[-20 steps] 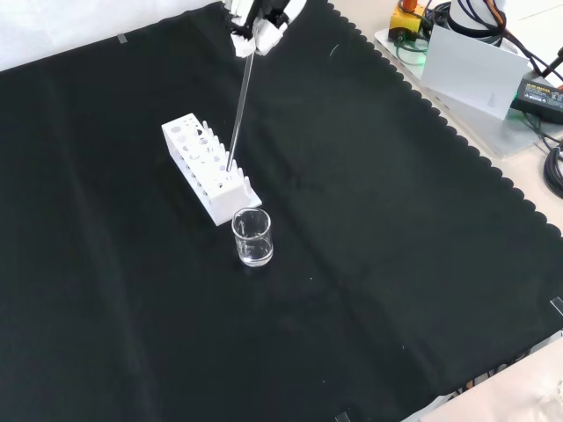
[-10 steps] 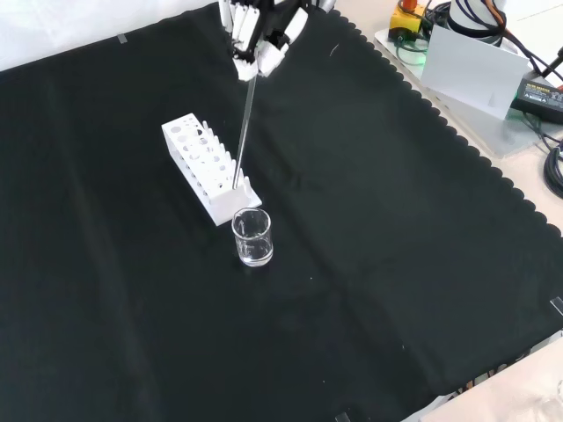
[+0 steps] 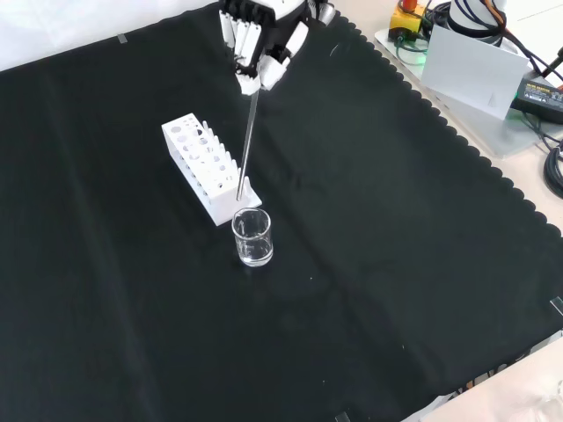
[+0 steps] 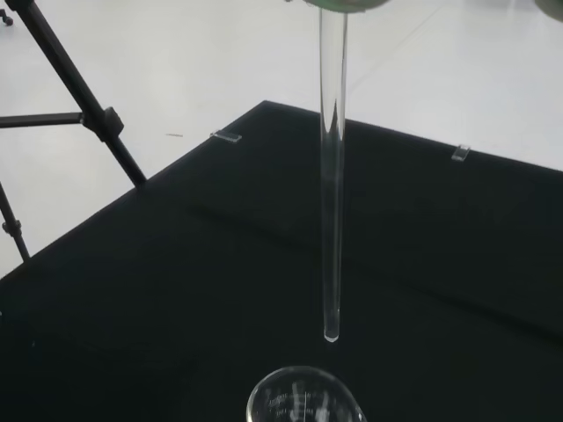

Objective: Stir in the beaker to the left of the white test tube rack with the glass rod.

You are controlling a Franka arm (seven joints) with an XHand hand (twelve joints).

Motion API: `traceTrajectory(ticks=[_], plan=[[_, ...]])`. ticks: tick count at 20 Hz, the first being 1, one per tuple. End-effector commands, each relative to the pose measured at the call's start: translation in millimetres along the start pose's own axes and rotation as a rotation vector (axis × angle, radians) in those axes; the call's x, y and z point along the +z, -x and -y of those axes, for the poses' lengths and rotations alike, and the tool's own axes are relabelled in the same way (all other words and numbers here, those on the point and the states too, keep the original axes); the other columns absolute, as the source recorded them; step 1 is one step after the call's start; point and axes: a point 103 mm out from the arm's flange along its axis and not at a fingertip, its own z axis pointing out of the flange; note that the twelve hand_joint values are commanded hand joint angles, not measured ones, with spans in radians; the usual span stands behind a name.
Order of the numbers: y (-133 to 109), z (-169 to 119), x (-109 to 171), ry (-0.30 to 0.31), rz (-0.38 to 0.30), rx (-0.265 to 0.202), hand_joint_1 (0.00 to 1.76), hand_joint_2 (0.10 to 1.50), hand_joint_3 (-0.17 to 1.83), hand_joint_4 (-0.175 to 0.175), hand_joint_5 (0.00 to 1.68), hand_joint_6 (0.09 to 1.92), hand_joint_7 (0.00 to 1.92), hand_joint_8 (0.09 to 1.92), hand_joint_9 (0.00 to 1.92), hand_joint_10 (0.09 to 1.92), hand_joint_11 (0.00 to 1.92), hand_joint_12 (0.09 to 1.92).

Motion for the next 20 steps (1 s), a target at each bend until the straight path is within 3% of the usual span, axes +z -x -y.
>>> traceTrajectory(ticks=[1,10,20], plan=[[4.0,-3.3,20.7,-0.013,-0.010,-0.007,1.31,1.07,-0.17,-0.175,1.26,0.55,1.31,0.55,1.82,0.50,1.69,0.66],[8.2,-4.5,34.0,-0.018,-0.007,-0.012,1.31,1.07,-0.17,-0.175,1.26,0.54,1.31,0.55,1.82,0.50,1.69,0.67],[10.2,-4.0,69.2,-0.025,-0.008,-0.025,1.31,1.07,-0.17,-0.175,1.27,0.54,1.31,0.54,1.82,0.50,1.69,0.67]])
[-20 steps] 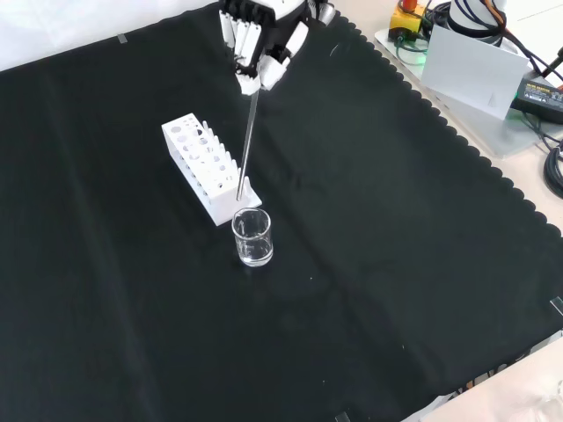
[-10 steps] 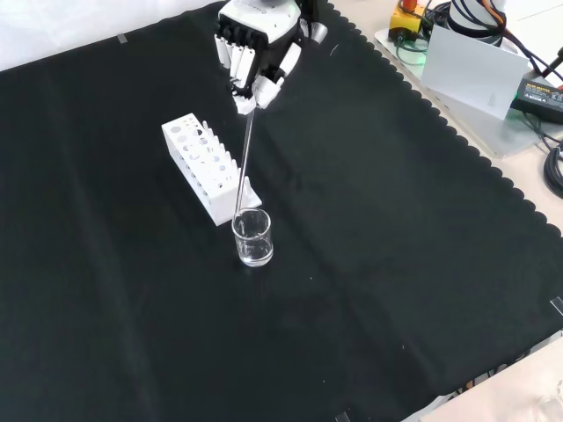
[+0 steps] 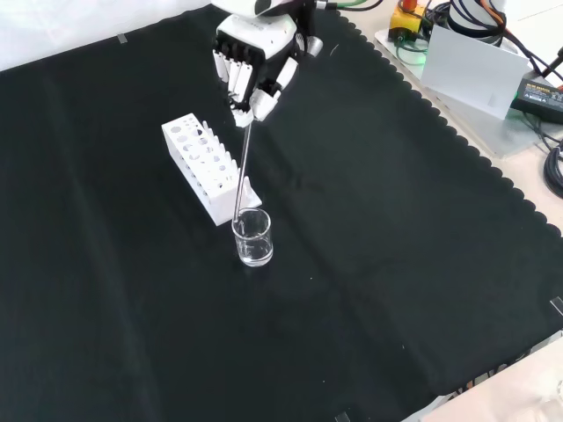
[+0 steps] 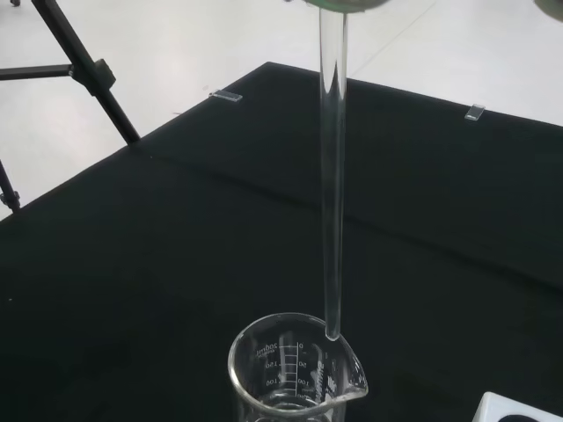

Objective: Stir in the beaker to the left of the white test tube rack with the glass rod.

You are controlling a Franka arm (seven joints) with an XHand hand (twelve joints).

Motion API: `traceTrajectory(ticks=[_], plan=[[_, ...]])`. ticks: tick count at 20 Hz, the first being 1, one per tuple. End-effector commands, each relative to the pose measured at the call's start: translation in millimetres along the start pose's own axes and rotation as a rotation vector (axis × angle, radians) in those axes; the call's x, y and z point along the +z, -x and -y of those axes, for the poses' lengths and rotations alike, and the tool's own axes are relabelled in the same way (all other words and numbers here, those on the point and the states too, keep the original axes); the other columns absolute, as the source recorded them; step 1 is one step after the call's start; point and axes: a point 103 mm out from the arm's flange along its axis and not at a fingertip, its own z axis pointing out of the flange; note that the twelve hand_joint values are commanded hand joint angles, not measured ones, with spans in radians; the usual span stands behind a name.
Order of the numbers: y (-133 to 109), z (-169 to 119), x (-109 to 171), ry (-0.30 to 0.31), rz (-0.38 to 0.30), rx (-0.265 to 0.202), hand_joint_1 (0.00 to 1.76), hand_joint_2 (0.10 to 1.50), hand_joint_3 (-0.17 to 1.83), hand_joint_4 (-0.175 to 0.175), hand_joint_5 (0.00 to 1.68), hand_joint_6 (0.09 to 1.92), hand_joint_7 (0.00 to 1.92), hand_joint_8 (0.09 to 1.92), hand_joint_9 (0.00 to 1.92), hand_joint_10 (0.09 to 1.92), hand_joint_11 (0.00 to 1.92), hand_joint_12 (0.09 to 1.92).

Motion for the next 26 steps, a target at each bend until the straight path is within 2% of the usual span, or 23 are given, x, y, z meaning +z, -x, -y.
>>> traceTrajectory(ticks=[1,7,13,21,26], plan=[[-0.9,1.5,18.1,-0.011,-0.003,-0.010,1.31,1.07,-0.17,-0.175,1.27,0.54,1.31,0.54,1.82,0.50,1.69,0.67],[-1.9,2.7,33.6,-0.023,-0.013,-0.012,1.31,1.06,-0.17,-0.175,1.27,0.54,1.31,0.54,1.82,0.49,1.69,0.67],[-6.3,7.4,36.4,-0.036,-0.002,-0.015,1.31,1.06,-0.17,-0.175,1.27,0.53,1.32,0.54,1.82,0.49,1.69,0.68],[-13.9,12.6,68.2,-0.083,-0.010,-0.037,1.31,1.06,-0.17,-0.175,1.27,0.53,1.32,0.53,1.82,0.49,1.69,0.68],[-16.8,15.2,81.9,-0.094,-0.010,-0.034,1.31,1.06,-0.17,-0.175,1.27,0.53,1.32,0.53,1.82,0.49,1.69,0.68]])
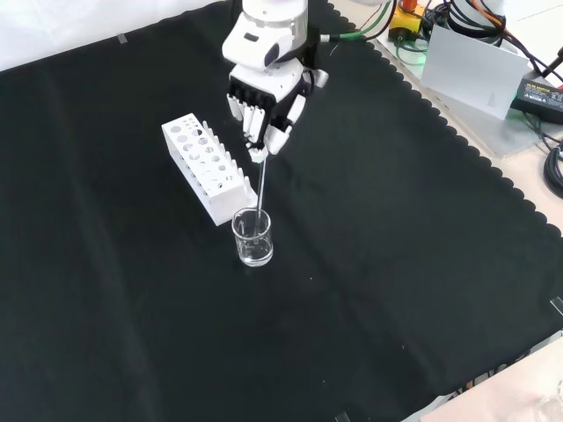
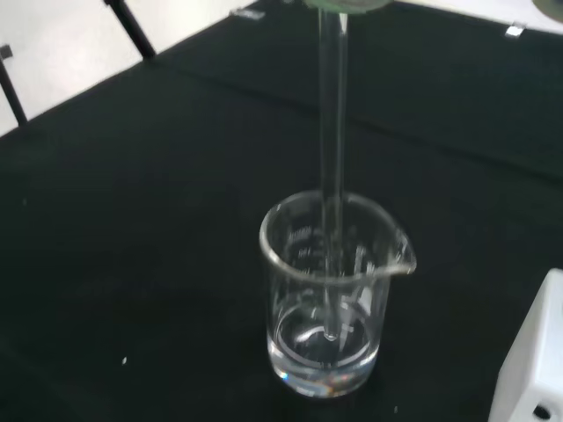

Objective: Stir in the beaker to the left of the white test tube rack with the glass rod.

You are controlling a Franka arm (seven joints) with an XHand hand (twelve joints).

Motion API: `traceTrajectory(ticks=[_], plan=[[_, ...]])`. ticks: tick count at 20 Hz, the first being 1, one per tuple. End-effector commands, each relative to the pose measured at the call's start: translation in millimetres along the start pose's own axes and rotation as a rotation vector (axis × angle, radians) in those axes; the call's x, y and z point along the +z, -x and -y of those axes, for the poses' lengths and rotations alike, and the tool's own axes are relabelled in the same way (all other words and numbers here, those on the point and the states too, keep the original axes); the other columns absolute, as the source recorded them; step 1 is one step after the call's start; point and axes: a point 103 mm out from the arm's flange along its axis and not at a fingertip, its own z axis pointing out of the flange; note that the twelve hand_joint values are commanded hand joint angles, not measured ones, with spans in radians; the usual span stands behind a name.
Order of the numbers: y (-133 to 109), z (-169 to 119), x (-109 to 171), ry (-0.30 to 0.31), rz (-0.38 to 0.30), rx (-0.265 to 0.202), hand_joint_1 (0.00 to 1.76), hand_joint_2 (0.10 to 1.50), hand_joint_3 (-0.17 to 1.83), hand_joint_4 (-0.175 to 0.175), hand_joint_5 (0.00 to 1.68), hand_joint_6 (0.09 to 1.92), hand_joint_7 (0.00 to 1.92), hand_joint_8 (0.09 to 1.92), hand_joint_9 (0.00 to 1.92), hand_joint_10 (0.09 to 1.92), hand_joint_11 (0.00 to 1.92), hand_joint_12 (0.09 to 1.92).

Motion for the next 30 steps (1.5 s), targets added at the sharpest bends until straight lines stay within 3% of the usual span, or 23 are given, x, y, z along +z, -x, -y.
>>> traceTrajectory(ticks=[1,10,15,22,30], plan=[[-4.6,1.3,17.4,-0.017,0.007,-0.003,1.31,1.06,-0.17,-0.175,1.27,0.53,1.32,0.53,1.82,0.49,1.69,0.68],[-9.1,-16.9,14.0,-0.015,-0.013,-0.027,1.31,1.06,-0.17,-0.175,1.27,0.53,1.32,0.53,1.82,0.49,1.69,0.68],[12.2,-19.1,4.3,-0.010,-0.024,-0.022,1.31,1.06,-0.17,-0.175,1.27,0.52,1.32,0.53,1.82,0.49,1.69,0.68],[40.7,2.1,-11.4,-0.003,-0.019,0.010,1.31,1.06,-0.17,-0.175,1.27,0.52,1.32,0.52,1.82,0.49,1.69,0.68],[16.2,1.5,-8.7,-0.008,-0.027,-0.009,1.31,1.06,-0.17,-0.175,1.28,0.52,1.32,0.52,1.82,0.49,1.69,0.69]])
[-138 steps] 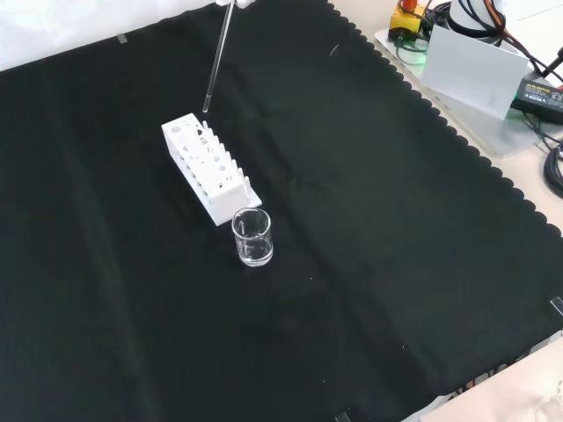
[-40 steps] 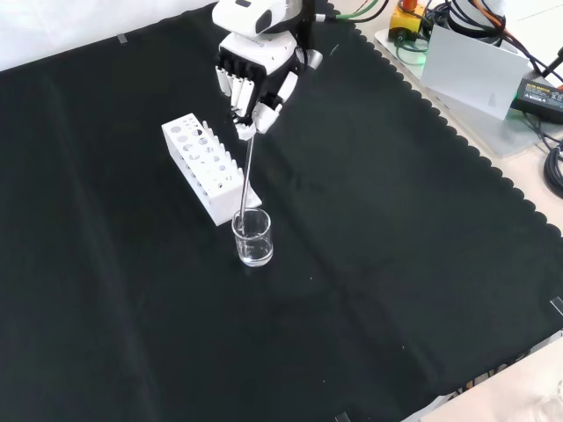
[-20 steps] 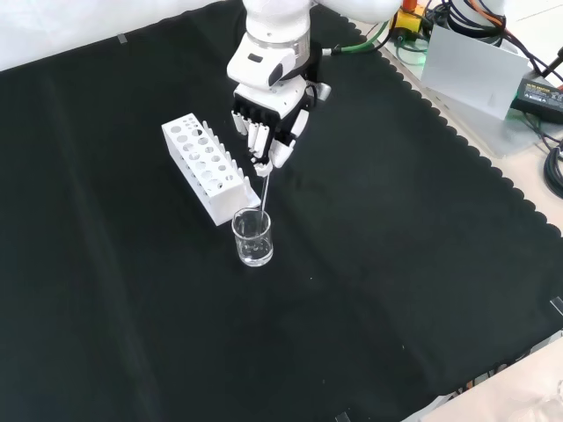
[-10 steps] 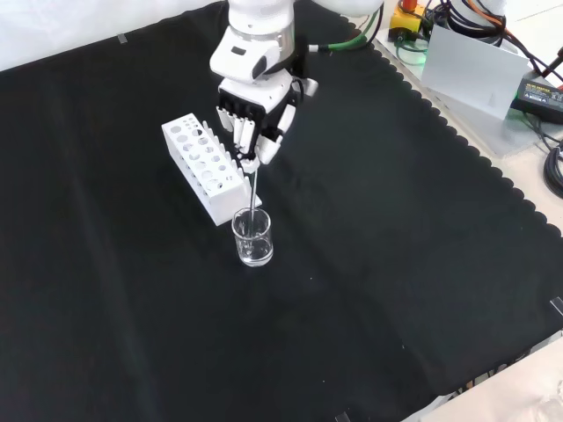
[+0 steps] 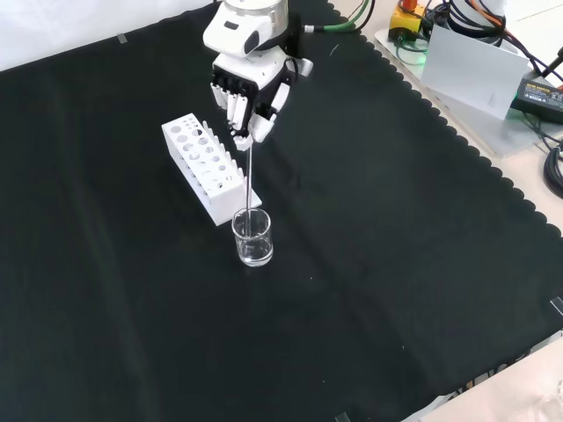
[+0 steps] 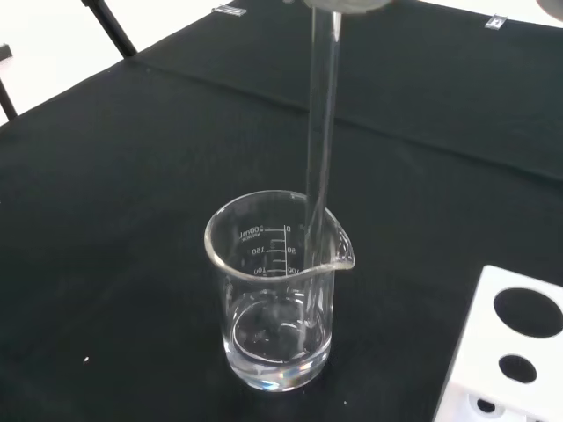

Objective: Stir in the beaker to the left of the white test tube rack with the glass rod.

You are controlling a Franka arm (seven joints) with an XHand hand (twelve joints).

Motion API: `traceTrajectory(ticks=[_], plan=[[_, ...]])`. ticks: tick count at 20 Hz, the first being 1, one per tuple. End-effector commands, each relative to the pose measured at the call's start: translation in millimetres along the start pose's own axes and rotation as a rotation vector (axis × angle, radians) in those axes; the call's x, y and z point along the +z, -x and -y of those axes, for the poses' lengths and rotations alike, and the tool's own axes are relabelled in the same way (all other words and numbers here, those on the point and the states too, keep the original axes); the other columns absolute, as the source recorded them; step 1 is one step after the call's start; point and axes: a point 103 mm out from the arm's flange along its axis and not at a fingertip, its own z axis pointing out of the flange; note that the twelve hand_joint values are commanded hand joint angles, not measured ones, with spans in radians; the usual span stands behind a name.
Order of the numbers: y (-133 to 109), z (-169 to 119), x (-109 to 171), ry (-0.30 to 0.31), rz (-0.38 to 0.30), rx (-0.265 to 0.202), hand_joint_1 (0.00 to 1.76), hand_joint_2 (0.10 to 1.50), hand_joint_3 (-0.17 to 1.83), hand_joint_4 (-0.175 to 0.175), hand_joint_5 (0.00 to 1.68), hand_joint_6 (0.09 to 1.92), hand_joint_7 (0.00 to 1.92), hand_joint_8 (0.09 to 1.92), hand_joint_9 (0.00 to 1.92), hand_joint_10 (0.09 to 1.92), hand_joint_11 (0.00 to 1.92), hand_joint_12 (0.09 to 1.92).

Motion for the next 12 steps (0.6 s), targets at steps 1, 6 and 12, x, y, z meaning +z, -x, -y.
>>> traceTrajectory(ticks=[1,6,12], plan=[[-19.4,-5.8,3.9,-0.005,-0.011,-0.018,1.31,1.06,-0.17,-0.175,1.28,0.52,1.32,0.52,1.82,0.49,1.69,0.69],[-31.3,-19.0,6.5,-0.015,-0.013,-0.040,1.31,1.06,-0.17,-0.175,1.28,0.52,1.33,0.52,1.82,0.49,1.69,0.69],[-29.5,-29.4,11.5,-0.020,-0.013,-0.044,1.31,1.06,-0.17,-0.175,1.28,0.52,1.33,0.52,1.82,0.49,1.70,0.69]])
